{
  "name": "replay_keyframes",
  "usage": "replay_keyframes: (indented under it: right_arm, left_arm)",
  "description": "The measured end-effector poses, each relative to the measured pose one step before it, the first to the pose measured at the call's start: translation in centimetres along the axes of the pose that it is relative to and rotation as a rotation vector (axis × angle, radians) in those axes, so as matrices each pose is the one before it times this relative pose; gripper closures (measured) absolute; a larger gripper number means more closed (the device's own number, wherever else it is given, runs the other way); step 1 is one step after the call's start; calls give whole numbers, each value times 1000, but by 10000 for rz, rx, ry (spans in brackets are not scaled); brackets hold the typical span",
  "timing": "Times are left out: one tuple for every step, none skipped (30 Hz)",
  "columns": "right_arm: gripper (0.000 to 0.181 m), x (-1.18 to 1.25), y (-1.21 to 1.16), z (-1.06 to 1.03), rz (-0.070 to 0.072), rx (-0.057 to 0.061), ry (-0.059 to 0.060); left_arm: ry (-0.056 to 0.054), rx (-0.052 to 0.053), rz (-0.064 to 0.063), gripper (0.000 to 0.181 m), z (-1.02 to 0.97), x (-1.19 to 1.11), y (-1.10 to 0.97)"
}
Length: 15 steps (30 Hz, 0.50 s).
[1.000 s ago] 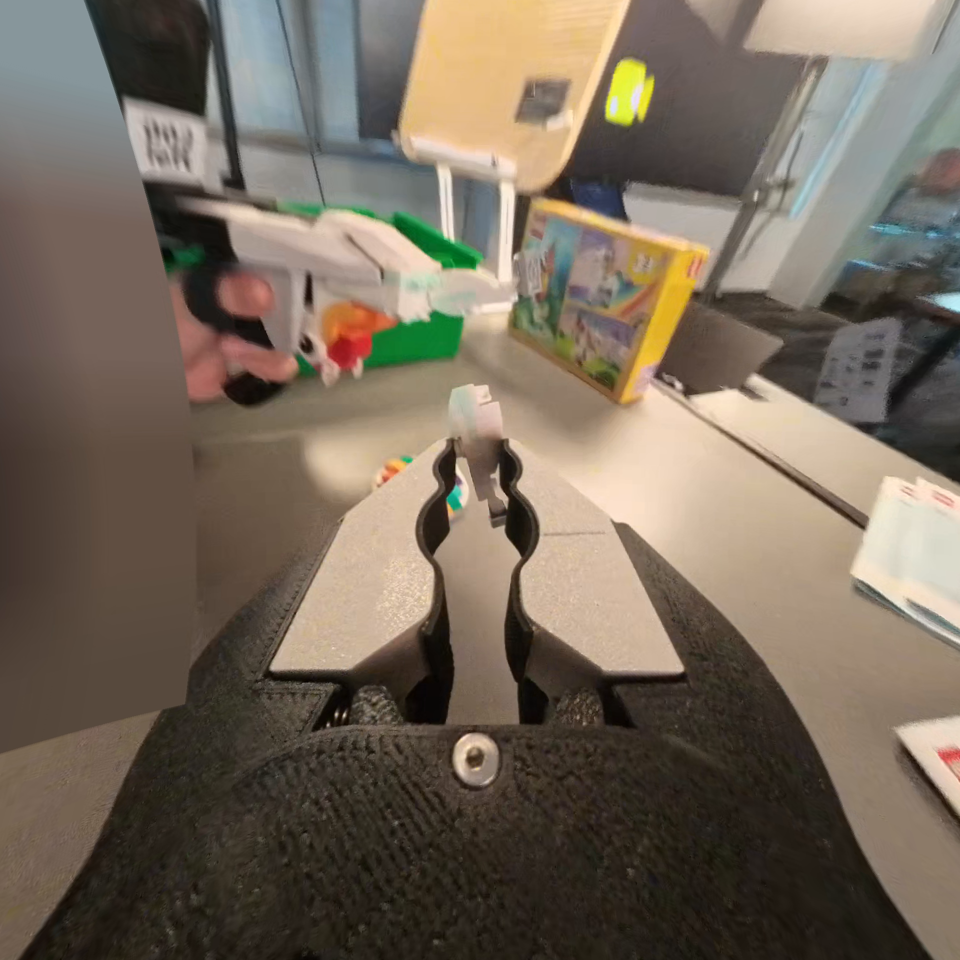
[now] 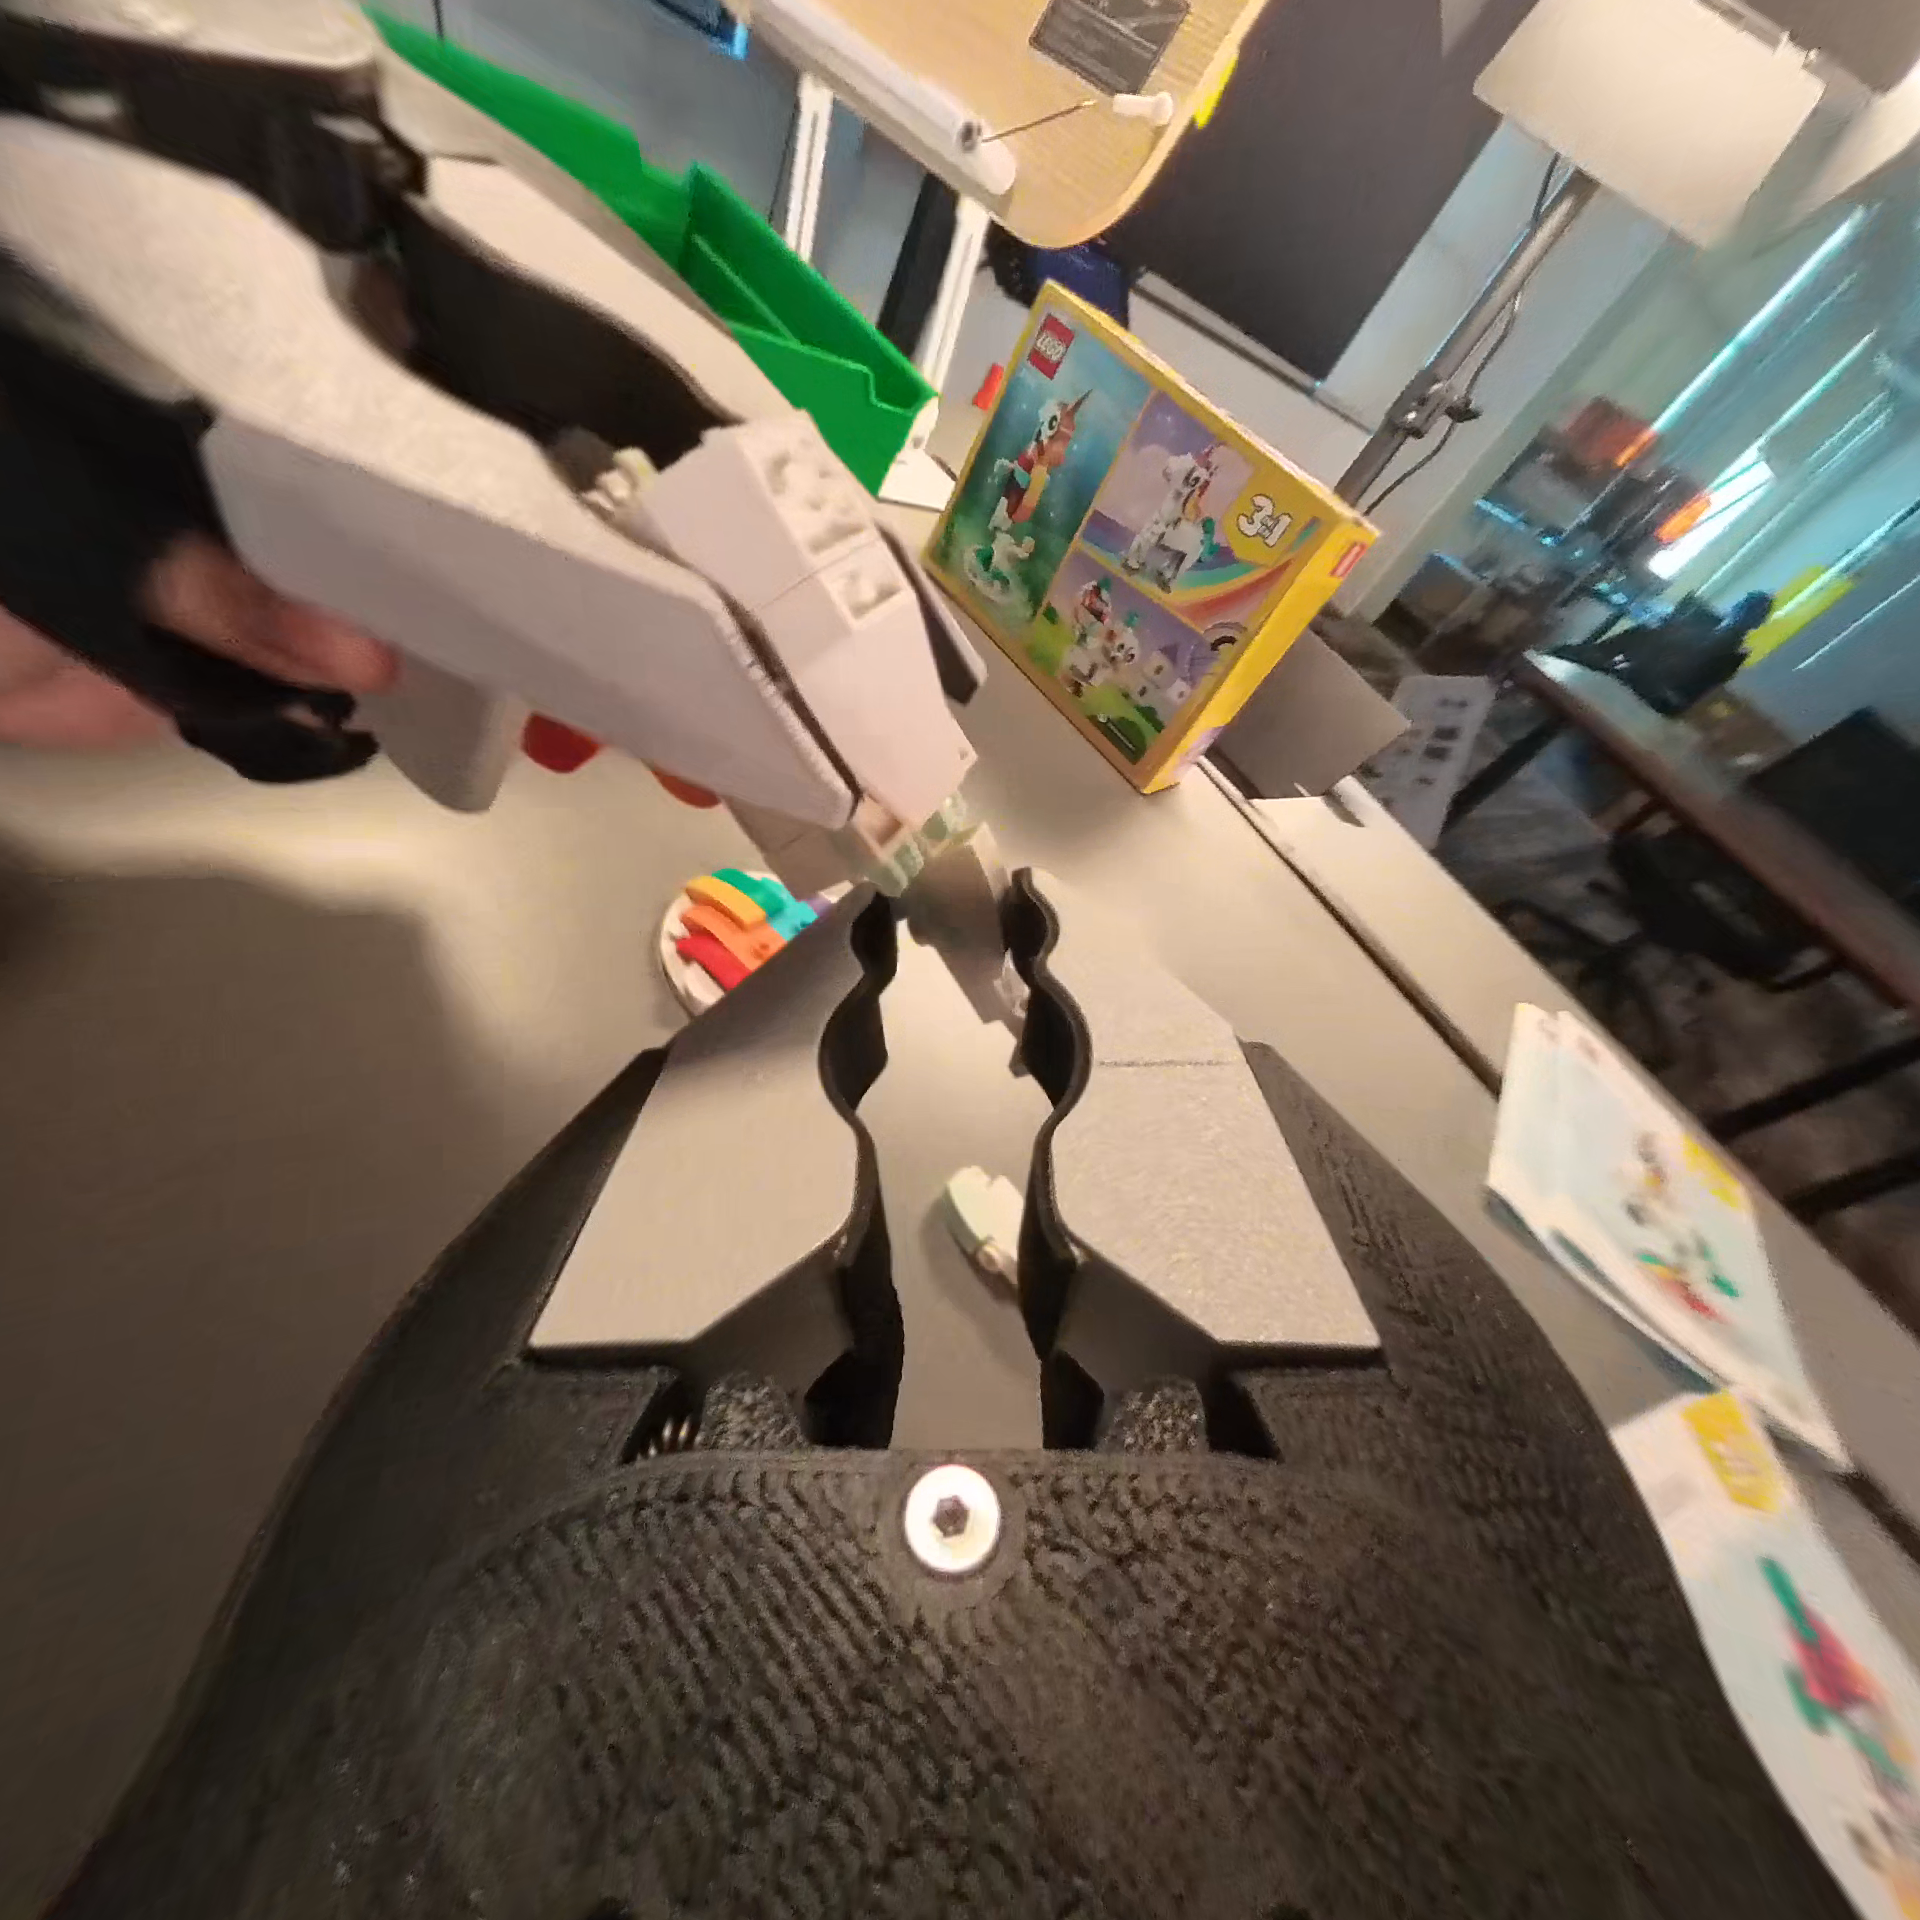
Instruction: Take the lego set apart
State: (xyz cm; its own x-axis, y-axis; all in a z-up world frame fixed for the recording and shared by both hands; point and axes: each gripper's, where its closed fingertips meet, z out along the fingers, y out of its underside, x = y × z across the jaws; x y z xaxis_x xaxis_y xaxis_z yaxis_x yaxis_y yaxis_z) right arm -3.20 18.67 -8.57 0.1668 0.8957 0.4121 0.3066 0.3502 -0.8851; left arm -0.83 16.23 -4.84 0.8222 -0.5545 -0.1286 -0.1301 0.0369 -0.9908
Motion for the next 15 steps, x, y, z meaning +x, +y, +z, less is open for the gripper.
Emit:
replay_keyframes:
  right_arm:
    - [161,4,-119,31,246,61,-84]
    - [161,-7,-21,5,91,2,-42]
    - [161,22,85,-21,-114,-61,42]
    - [161,146,198,-44,-557,-162,224]
    - [161,337,269,-77,-1106,-308,474]
    - [162,439,245,-115,-1389,-356,610]
    - [163,382,206,-112,-1238,-286,547]
    - [163,251,211,-77,-893,-206,371]
    - [163,269,213,-98,-792,-154,335]
    - [163,390,189,-161,-934,-136,433]
    - [163,412,165,-181,-1021,-112,476]
    - [163,314,119,-191,-975,-73,452]
    - [163,241,796,-99,-808,-406,365]
    - [164,24,2427,116,-556,-980,86]
    - [163,155,3072,203,46,-812,22]
  left_arm:
    - [-171,56,413,145,-37,45,-161]
    - [-67,-4,260,145,-28,71,-37]
    - [12,-46,66,145,20,37,80]
    - [107,-70,-178,145,45,25,174]
    - [140,-144,-326,145,90,-47,344]
    - [153,-88,-342,145,72,-29,303]
    - [147,-77,-282,145,50,15,271]
    - [120,-95,-161,145,86,64,237]
    - [84,-61,-121,145,121,68,159]
    - [123,-16,-187,145,127,120,67]
    - [175,-4,-252,145,115,133,29]
    - [241,47,-395,145,41,124,-24]
    - [327,84,-539,144,-89,146,-27]
    - [160,490,-676,145,-671,-184,-654]
    - [-26,384,-577,145,-988,-617,-668]
